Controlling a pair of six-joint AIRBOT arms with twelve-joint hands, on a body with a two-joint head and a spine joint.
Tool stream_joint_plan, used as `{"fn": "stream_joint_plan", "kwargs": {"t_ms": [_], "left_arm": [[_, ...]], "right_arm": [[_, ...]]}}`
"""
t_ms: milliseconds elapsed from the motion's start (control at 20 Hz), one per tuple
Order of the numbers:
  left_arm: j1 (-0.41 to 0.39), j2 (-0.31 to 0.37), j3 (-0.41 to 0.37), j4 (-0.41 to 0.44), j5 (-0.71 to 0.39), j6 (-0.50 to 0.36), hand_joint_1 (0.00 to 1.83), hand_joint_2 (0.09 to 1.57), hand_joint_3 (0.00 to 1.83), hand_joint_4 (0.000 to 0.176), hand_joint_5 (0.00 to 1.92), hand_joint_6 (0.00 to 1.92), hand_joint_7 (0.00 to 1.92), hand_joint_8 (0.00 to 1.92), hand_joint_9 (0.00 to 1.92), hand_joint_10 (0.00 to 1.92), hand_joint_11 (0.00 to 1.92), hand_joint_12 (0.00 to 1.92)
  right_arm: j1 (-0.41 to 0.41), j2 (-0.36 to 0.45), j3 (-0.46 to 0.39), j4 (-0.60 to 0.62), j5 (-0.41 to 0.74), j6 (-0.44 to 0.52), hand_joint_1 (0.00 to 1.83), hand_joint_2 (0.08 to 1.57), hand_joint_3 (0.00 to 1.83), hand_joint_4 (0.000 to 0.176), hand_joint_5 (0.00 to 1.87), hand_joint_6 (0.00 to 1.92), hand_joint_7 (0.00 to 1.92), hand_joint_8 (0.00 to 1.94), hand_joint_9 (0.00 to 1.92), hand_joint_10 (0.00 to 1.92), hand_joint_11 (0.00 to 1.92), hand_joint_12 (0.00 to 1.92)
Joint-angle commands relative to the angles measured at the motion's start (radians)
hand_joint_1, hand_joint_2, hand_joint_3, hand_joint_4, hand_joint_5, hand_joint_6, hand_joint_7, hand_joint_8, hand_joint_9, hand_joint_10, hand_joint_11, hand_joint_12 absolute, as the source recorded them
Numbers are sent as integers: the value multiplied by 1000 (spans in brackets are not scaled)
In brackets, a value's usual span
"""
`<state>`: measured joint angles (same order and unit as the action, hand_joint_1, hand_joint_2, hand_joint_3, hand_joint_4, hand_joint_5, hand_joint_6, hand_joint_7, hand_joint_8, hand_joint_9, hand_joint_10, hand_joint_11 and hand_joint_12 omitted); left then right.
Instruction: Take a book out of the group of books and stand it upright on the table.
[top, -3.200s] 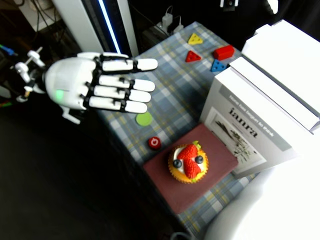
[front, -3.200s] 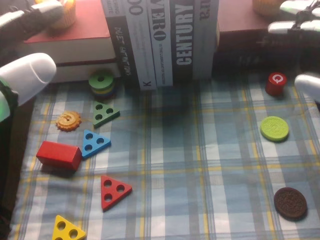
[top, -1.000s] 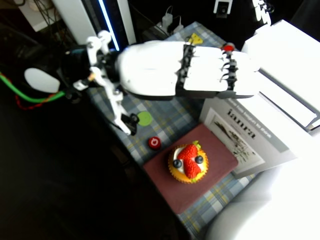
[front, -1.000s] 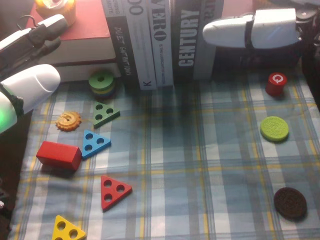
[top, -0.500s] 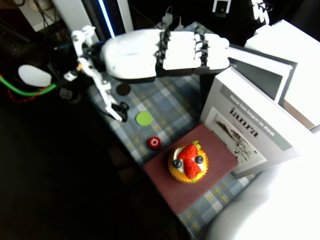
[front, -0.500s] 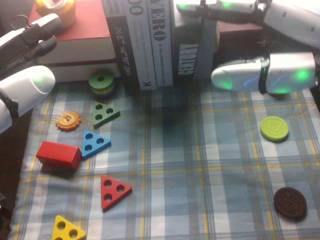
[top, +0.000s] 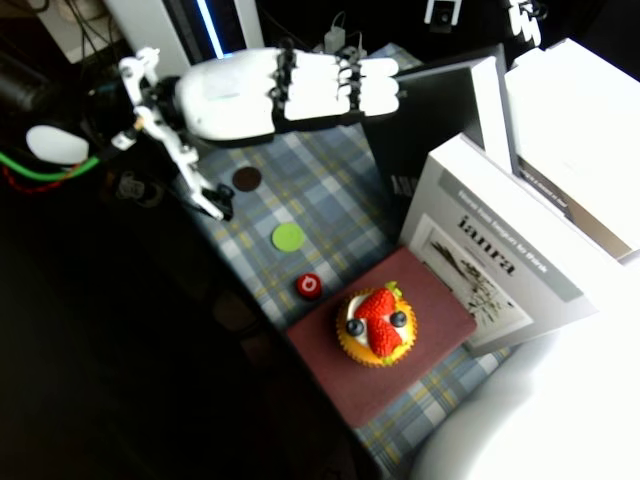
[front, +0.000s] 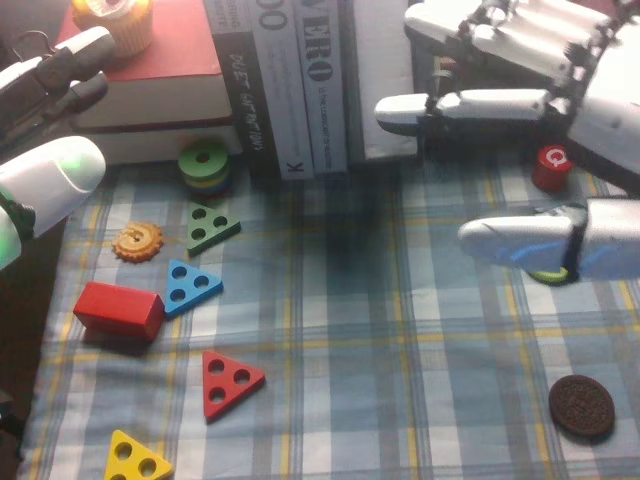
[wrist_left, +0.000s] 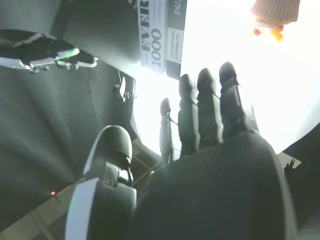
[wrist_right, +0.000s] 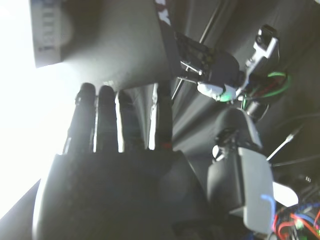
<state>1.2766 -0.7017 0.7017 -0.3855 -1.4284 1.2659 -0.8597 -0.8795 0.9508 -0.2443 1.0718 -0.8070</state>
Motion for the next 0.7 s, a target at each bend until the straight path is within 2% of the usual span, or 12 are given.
{"fn": "stream_joint_plan", "kwargs": {"t_ms": [0, 50, 100, 150, 200, 250, 300, 350, 400, 450, 600, 650], "left_arm": [[-4, 5, -2, 10, -125, -10, 255, 1361, 3, 176, 261, 0, 306, 2, 167, 3, 28, 139], [-3, 5, -3, 9, -125, -11, 269, 1359, 1, 176, 279, 5, 314, 4, 171, 3, 25, 141], [-3, 4, -3, 7, -125, -11, 291, 1360, 0, 176, 290, 6, 323, 5, 179, 4, 38, 150], [-1, 4, -4, 5, -125, -11, 291, 1360, 0, 176, 290, 6, 323, 5, 179, 4, 38, 150], [3, 4, -5, 3, -126, -11, 293, 1361, 1, 176, 288, 3, 316, 0, 172, 0, 29, 148], [6, 4, -6, 2, -128, -11, 299, 1363, 1, 176, 292, 4, 311, 0, 167, 0, 20, 146], [9, 4, -7, 1, -131, -11, 294, 1360, 0, 176, 302, 7, 314, 1, 170, 1, 31, 155], [11, 4, -8, 1, -134, -12, 289, 1356, 0, 176, 295, 3, 326, 6, 187, 8, 51, 168], [12, 4, -8, 1, -136, -13, 289, 1356, 0, 176, 295, 3, 326, 6, 187, 8, 51, 168], [12, 5, -8, 1, -139, -13, 256, 1352, 0, 176, 271, 2, 330, 0, 192, 0, 3, 308], [12, 8, -5, 0, -157, -16, 206, 1353, 1, 176, 264, 2, 312, 0, 180, 0, 0, 308], [12, 10, -1, 0, -168, -28, 245, 1353, 0, 176, 321, 10, 334, 4, 198, 5, 3, 229]], "right_arm": [[4, 4, -7, 18, 166, 13, 11, 1240, 19, 176, 348, 0, 0, 0, 0, 0, 0, 0], [-20, 20, -22, 6, 208, 29, 170, 1210, 0, 176, 464, 12, 0, 0, 0, 0, 0, 0], [-37, 30, -30, -4, 241, 44, 359, 1172, 0, 176, 146, 2, 0, 0, 0, 0, 0, 0], [-51, 37, -39, -13, 274, 55, 359, 1172, 0, 176, 146, 2, 0, 0, 0, 0, 0, 0], [-62, 43, -46, -22, 307, 61, 672, 940, 0, 175, 134, 10, 0, 0, 0, 0, 0, 0], [-66, 44, -48, -28, 324, 68, 509, 886, 0, 176, 81, 1, 0, 0, 0, 0, 0, 0], [-72, 45, -48, -38, 349, 87, 350, 922, 0, 176, 252, 24, 79, 7, 12, 1, 5, 3], [-76, 46, -49, -43, 377, 100, 131, 971, 7, 152, 102, 9, 15, 1, 2, 0, 0, 0], [-83, 49, -50, -43, 416, 104, 131, 971, 7, 152, 102, 9, 15, 1, 2, 0, 0, 0], [-90, 53, -52, -39, 448, 104, 104, 1224, 33, 153, 168, 19, 37, 3, 18, 2, 20, 7], [-113, 56, -52, 17, 497, 86, 44, 1221, 6, 175, 124, 0, 7, 0, 4, 0, 4, 1], [-128, 50, -45, 64, 504, 80, 463, 1132, 0, 104, 377, 18, 7, 0, 0, 0, 0, 0]]}}
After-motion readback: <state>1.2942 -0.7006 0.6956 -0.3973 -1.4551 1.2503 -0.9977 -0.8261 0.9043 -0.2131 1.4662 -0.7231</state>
